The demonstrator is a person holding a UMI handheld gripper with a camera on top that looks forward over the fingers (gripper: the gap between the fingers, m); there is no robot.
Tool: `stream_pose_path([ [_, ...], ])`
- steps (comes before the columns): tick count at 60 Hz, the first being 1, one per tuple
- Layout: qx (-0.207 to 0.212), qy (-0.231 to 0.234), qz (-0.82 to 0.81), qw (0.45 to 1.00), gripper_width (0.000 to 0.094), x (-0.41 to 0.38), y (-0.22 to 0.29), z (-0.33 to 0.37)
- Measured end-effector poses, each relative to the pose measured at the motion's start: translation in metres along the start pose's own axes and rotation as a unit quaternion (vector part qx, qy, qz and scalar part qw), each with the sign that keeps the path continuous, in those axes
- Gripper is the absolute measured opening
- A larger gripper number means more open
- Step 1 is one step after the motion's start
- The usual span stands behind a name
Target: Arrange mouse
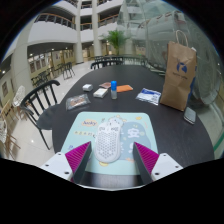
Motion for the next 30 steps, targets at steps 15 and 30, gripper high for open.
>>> stream_pose_path([
  [15, 0.014, 0.024, -0.017, 0.999, 0.0853, 0.059, -0.037, 0.076],
  [30, 0.028, 0.010, -0.027, 0.999, 0.0847, 0.132, -0.075, 0.102],
])
Point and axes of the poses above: the point between the fingertips, and its own axes, seen from behind it with the camera up: x to the right, y up, z backward, against the way the camera looks, the point moved 9 cm from there along z, backward, against the way the camera looks, and after that the axes turned 13 degrees about -y, right-handed, at the moved point
